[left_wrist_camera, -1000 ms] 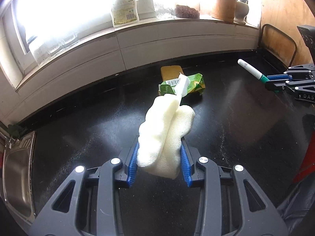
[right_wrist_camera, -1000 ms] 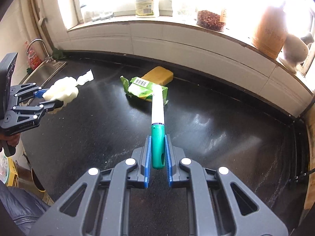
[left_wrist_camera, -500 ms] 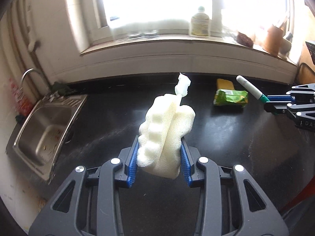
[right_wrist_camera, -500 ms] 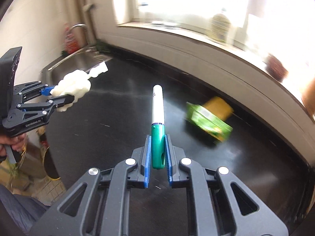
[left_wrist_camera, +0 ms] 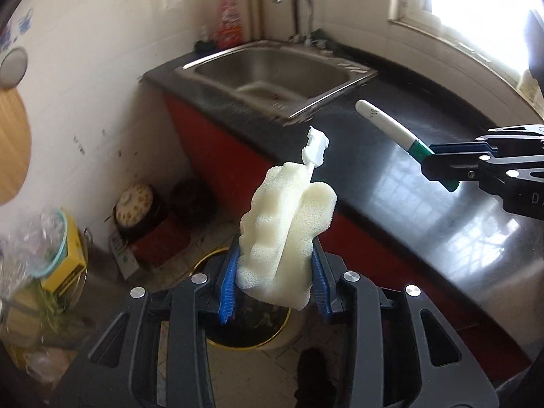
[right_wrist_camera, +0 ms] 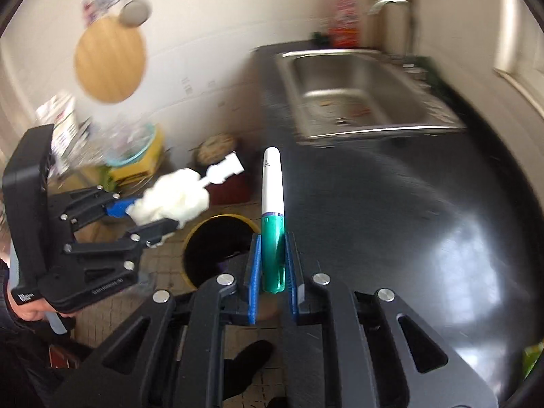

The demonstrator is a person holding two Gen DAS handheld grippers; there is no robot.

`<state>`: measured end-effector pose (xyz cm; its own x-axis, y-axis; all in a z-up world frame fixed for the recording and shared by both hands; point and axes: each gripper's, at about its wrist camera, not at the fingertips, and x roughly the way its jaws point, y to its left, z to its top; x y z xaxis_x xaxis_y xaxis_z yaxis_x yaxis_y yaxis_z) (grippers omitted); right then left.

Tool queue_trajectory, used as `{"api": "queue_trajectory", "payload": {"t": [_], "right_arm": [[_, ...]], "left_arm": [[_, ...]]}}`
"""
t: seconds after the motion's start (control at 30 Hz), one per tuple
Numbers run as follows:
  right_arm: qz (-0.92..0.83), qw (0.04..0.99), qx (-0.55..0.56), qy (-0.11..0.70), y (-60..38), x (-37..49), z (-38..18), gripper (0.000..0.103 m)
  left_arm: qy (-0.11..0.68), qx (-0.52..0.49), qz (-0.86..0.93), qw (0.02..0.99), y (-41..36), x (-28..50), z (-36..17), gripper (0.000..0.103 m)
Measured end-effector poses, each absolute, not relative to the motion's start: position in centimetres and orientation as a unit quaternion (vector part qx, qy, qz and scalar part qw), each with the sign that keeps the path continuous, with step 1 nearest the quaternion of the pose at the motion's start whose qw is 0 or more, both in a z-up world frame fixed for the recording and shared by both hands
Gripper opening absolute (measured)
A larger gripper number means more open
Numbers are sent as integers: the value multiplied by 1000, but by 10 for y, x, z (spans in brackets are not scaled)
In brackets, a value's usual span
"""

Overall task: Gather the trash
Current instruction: 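Carry the foam piece and marker over the bin and open both tools, then move both open tools back over the counter toward the sponge and carton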

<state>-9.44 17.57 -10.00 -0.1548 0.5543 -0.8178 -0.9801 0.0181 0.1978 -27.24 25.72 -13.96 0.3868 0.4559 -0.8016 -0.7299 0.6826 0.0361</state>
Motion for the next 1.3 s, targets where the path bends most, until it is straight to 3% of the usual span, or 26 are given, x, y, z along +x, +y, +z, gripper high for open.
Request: {"api": "queue_trajectory", "payload": {"t": [0.27, 0.6, 0.63, 0.67, 0.7, 0.73, 0.77, 0.8, 1.07, 1.3], "right_arm": [[661, 515, -316, 445, 252, -188, -194, 14], [628, 501, -357, 477, 300, -205, -282, 14], [627, 501, -358, 477, 304, -205, -284, 14], [626, 502, -359, 476, 306, -204, -286, 16], [624, 501, -362, 478, 306, -200, -287, 30], [622, 502, -363, 478, 311, -202, -289, 45], [623, 510, -357, 473, 310, -199, -285, 68], [625, 514, -351, 470, 309, -196, -282, 70], [638, 531, -316, 459, 280, -177, -215, 73], [614, 610, -248, 435, 189, -111, -107, 79]], "left_arm": [[446, -221, 396, 772, 301, -335, -229, 37], [459, -262, 386, 756, 348, -343, -310, 37], [459, -266, 380, 758, 351, -343, -313, 42], [459, -273, 372, 759, 354, -342, -315, 55], [462, -279, 363, 760, 355, -343, -319, 64], [469, -277, 364, 756, 357, -342, -321, 82], [470, -270, 373, 753, 357, -343, -320, 86], [467, -269, 375, 754, 356, -344, -317, 86], [474, -242, 377, 758, 343, -345, -276, 86], [456, -139, 329, 815, 292, -285, -174, 94]]}}
